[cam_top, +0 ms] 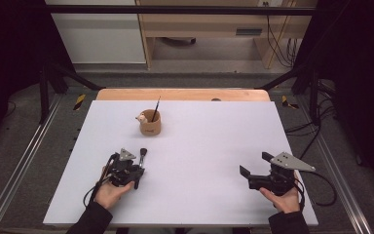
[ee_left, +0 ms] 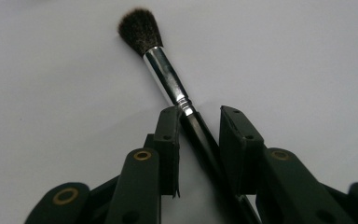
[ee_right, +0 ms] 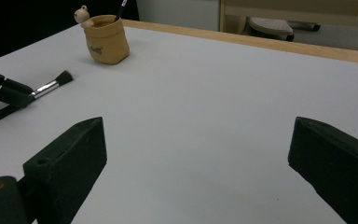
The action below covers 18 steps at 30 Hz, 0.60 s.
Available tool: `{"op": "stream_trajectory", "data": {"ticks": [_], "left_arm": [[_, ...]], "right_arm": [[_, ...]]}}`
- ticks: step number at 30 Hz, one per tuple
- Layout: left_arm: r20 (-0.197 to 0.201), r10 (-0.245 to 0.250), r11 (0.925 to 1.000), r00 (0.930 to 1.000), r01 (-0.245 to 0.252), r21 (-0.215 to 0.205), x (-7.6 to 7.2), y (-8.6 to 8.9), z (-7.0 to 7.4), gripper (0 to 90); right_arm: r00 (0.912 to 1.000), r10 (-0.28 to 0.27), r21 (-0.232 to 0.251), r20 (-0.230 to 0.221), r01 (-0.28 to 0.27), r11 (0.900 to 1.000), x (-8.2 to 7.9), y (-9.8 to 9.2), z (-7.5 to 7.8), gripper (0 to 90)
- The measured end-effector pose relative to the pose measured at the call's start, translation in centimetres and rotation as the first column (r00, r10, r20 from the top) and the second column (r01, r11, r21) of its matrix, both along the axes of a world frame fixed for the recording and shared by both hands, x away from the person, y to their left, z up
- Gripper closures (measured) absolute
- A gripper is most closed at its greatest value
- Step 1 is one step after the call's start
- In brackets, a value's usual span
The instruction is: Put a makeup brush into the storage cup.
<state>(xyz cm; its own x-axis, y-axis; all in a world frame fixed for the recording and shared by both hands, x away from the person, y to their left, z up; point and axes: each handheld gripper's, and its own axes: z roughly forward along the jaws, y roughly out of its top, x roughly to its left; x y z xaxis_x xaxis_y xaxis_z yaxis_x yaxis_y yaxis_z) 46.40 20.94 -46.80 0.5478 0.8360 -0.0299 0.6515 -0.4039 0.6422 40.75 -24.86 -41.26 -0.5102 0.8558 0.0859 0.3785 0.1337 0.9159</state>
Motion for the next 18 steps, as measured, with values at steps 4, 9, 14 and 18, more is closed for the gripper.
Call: {"op": "stream_trajectory", "data": {"ticks": [4,9,14,18], "left_arm": [[-0.009,-0.004,1.0,1.0,0.004,0.006,0.01,0.07,0.08,71.5],[-0.017,-0.014,0.9998,0.9998,0.014,0.016,-0.01,0.07,0.2,73.2],[-0.033,-0.029,0.9993,0.999,0.03,0.023,0.04,0.21,0.35,75.4],[-0.025,-0.045,0.9981,0.9987,0.046,0.041,0.04,0.16,0.35,78.4]], "right_arm": [[1.0,-0.001,0.001,0.0,0.001,1.0,0.01,-0.02,0.0,4.9],[1.0,0.0,0.002,0.0,0.0,1.0,0.0,0.02,-0.01,5.0],[1.0,0.002,0.001,-0.001,-0.002,1.0,0.01,0.01,-0.02,5.0],[1.0,0.0,0.0,0.0,0.0,1.0,0.02,-0.01,-0.01,5.0]]}}
